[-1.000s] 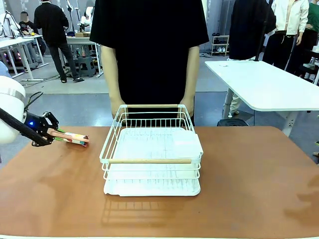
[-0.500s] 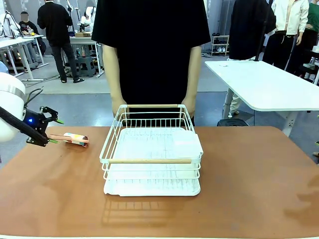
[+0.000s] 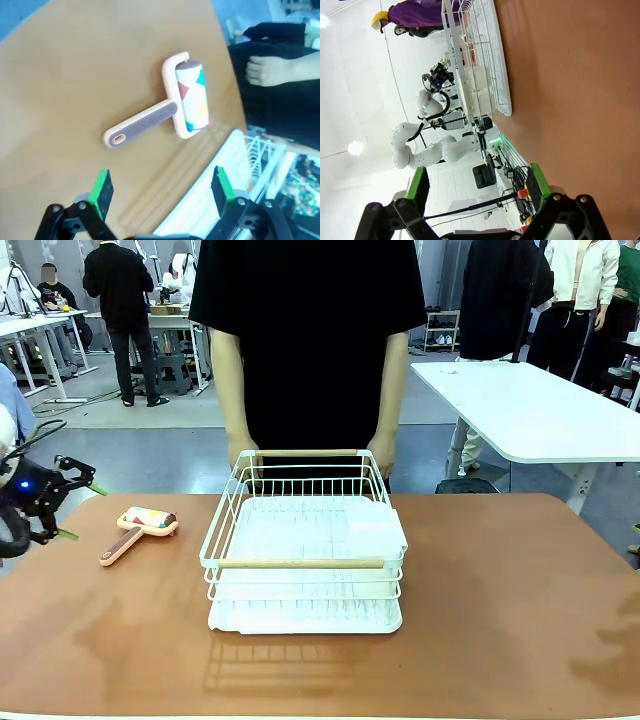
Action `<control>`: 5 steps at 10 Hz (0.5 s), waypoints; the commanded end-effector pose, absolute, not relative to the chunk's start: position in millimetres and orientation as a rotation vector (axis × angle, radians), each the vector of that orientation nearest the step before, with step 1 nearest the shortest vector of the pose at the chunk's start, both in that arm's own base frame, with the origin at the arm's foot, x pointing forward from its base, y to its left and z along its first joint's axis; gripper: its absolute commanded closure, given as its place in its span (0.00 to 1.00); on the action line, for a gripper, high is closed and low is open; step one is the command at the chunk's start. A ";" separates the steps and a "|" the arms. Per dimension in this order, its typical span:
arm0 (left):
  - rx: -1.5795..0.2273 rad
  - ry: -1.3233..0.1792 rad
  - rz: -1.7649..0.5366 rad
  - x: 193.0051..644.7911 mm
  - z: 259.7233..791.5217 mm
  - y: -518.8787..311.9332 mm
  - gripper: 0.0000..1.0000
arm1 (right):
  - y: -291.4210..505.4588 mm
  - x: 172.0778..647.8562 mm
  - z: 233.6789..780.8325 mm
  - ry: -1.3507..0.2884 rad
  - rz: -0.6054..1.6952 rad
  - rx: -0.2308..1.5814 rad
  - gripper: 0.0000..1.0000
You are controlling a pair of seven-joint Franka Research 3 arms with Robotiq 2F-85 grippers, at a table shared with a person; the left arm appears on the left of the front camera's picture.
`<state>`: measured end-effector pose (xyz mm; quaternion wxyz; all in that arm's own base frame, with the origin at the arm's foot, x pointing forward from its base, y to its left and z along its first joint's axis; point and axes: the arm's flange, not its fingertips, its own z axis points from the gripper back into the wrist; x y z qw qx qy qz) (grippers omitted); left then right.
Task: Clean the table.
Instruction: Place the Lint Roller down when the Dish drying rack is positioned in the middle of the table.
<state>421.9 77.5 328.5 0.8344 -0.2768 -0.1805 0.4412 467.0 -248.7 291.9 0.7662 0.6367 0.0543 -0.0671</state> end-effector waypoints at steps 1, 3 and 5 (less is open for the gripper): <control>-0.558 -0.354 0.795 403.1 365.4 86.1 0.00 | -246.9 466.8 293.5 0.117 -0.144 1.379 0.00; -0.491 -0.269 0.449 393.1 362.8 86.9 0.27 | -246.9 466.8 293.5 0.117 -0.144 1.379 0.00; -0.444 -0.278 0.338 388.2 353.1 81.2 0.36 | -246.9 466.8 293.5 0.117 -0.144 1.379 0.00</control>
